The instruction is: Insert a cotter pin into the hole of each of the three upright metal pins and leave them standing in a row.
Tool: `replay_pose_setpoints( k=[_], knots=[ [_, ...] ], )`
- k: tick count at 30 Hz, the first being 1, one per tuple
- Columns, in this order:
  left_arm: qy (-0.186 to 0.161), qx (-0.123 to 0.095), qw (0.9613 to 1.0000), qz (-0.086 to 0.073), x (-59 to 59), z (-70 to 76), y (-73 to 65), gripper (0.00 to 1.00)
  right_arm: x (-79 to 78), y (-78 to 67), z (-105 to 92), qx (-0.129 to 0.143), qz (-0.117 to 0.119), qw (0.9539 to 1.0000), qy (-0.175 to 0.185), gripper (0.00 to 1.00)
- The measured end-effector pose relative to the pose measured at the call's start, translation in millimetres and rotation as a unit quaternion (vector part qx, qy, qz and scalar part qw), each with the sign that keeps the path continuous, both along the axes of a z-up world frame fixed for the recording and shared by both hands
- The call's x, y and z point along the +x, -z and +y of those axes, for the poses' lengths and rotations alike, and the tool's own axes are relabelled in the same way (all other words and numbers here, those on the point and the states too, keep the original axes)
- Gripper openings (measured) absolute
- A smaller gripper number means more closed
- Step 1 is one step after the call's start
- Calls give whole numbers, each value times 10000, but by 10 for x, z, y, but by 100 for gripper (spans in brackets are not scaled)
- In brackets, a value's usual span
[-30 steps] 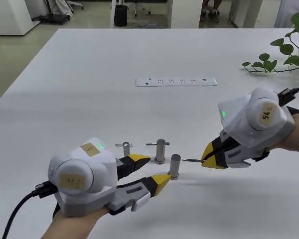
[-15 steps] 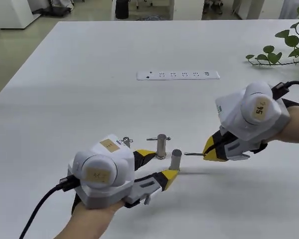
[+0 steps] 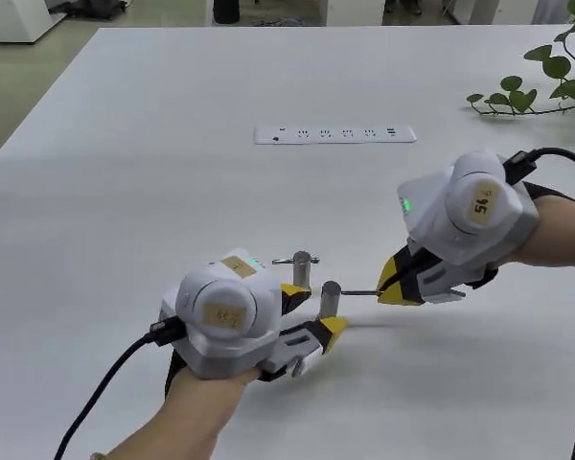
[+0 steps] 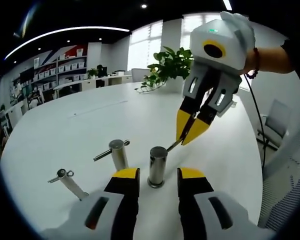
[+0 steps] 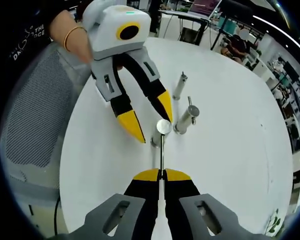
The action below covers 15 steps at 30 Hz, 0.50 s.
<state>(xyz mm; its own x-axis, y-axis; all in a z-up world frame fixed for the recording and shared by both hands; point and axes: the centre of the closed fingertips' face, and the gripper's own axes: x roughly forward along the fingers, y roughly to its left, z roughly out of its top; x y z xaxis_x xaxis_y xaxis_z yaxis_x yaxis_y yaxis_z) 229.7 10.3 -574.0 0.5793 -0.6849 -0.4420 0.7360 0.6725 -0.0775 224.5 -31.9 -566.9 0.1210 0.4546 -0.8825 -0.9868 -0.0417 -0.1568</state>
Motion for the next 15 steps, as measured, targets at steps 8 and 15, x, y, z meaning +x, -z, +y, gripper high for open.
replay_pose_setpoints(
  k=[8,15],
  knots=[
    [13,-9,10000,30,56,-58,37,22,21,-5,46,37,5,10000,-56,0],
    [44,94,9999,110,46,-68,111,16,34,-5,81,49,6,10000,-79,0]
  ],
)
